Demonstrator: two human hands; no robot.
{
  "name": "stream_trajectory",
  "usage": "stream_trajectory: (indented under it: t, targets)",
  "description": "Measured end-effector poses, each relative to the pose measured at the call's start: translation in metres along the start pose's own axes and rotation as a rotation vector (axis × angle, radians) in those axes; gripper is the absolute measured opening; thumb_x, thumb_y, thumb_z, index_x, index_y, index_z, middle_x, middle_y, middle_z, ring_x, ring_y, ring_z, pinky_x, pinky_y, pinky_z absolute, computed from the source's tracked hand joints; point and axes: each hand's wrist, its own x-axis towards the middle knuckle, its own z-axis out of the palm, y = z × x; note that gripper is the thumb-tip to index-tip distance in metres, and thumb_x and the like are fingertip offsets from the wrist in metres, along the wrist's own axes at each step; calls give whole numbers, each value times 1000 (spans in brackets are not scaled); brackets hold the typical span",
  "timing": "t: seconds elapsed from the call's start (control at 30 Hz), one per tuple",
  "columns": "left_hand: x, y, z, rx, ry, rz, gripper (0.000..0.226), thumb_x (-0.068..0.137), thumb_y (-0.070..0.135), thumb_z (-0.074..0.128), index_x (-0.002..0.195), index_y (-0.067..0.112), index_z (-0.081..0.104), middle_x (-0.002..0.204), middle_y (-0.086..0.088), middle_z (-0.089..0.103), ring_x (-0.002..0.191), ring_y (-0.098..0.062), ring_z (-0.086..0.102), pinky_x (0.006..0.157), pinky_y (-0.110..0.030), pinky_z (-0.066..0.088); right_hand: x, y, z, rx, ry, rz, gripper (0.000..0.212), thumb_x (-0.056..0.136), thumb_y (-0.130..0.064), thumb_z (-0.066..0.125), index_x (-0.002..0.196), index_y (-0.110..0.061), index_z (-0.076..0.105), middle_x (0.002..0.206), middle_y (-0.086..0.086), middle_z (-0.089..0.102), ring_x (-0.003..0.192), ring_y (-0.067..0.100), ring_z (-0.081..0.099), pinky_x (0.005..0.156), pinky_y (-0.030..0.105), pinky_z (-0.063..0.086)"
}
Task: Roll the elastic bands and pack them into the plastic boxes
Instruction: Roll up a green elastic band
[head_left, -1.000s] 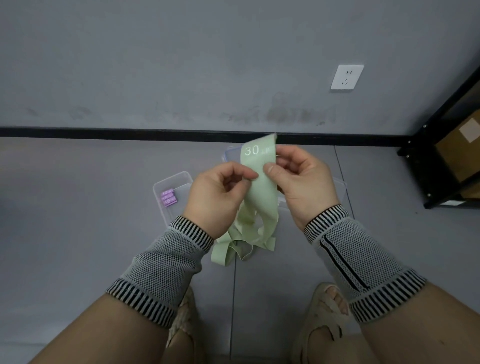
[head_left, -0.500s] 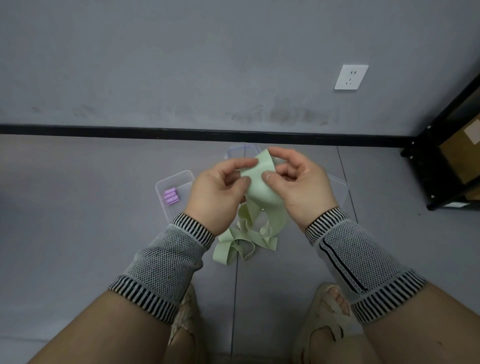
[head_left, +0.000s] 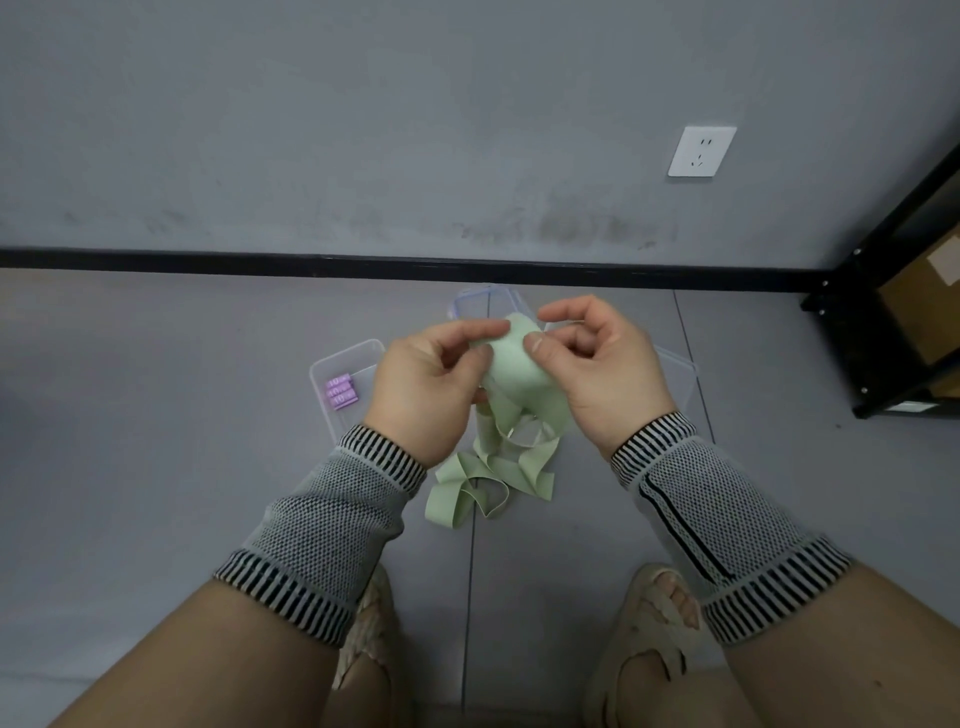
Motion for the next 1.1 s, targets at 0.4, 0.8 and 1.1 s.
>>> stream_trajectory:
  t: [0.4, 0.8, 1.1]
  targets:
    - [3, -4, 1, 15, 7, 9, 33, 93, 7, 52, 94, 36, 68, 86, -8, 70, 78, -30, 65, 75, -54, 55, -3, -3, 2, -33, 39, -9, 20, 81, -17, 73, 88, -25, 57, 80, -8, 65, 69, 3, 61, 69, 19, 52]
    - [7, 1, -3, -224, 162, -42, 37, 95, 2, 46, 124, 22, 57, 88, 7, 61, 79, -3, 64, 68, -21, 55, -5, -4, 8, -634, 72, 89, 42, 73, -59, 65, 73, -18, 53, 71, -6, 60, 70, 13, 57, 62, 29, 44]
    - [7, 0, 1, -301, 137, -46, 38, 93, 0, 48, 114, 30, 59, 83, 8, 63, 77, -7, 60, 67, -18, 53, -5, -7, 10, -606, 81, 114, 49, 80, -59, 58, 54, -18, 52, 54, -5, 55, 57, 13, 54, 55, 26, 40]
